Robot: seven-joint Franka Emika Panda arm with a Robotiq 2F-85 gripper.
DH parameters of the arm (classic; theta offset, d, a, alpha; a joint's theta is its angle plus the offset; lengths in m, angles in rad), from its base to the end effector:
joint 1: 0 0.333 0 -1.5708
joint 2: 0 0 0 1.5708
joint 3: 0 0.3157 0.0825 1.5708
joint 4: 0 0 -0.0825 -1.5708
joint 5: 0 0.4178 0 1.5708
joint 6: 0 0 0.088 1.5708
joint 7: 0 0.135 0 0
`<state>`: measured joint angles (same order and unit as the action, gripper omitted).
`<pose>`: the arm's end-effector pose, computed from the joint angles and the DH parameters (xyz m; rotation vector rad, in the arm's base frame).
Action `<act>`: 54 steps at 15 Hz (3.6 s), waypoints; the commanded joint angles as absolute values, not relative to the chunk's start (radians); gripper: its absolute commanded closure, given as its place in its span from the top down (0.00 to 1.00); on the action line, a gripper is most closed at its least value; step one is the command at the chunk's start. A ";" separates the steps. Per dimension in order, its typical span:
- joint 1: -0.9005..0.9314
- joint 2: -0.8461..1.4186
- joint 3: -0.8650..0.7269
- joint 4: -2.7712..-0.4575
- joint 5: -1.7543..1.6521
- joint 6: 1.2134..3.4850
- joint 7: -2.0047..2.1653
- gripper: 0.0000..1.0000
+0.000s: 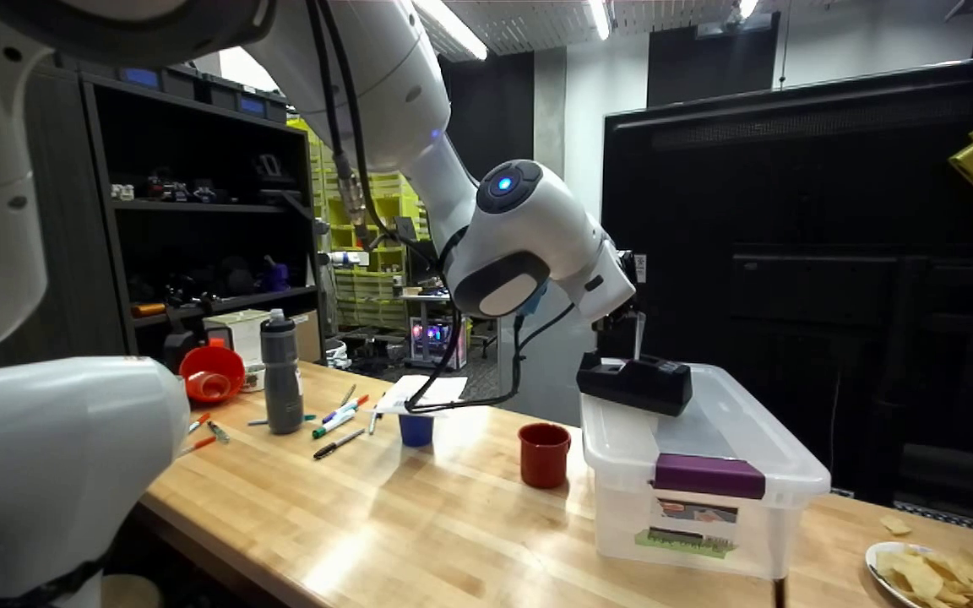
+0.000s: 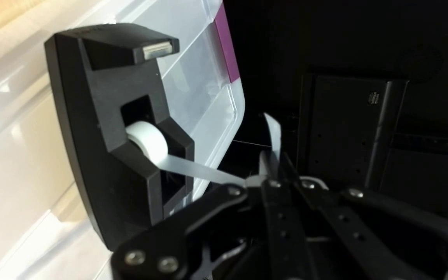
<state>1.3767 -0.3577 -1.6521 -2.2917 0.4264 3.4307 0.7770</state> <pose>0.5598 -0.2469 0.4078 -1.4523 1.7422 -1.0721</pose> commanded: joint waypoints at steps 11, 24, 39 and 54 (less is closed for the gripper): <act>1.351 -0.297 -1.642 -2.258 0.445 3.434 0.794 0.00; 1.341 -0.257 -1.626 -2.255 0.442 3.444 0.795 0.00; 1.255 -0.241 -1.522 -2.247 0.441 3.454 0.793 0.00; 1.212 -0.192 -1.461 -2.239 0.441 3.465 0.789 0.00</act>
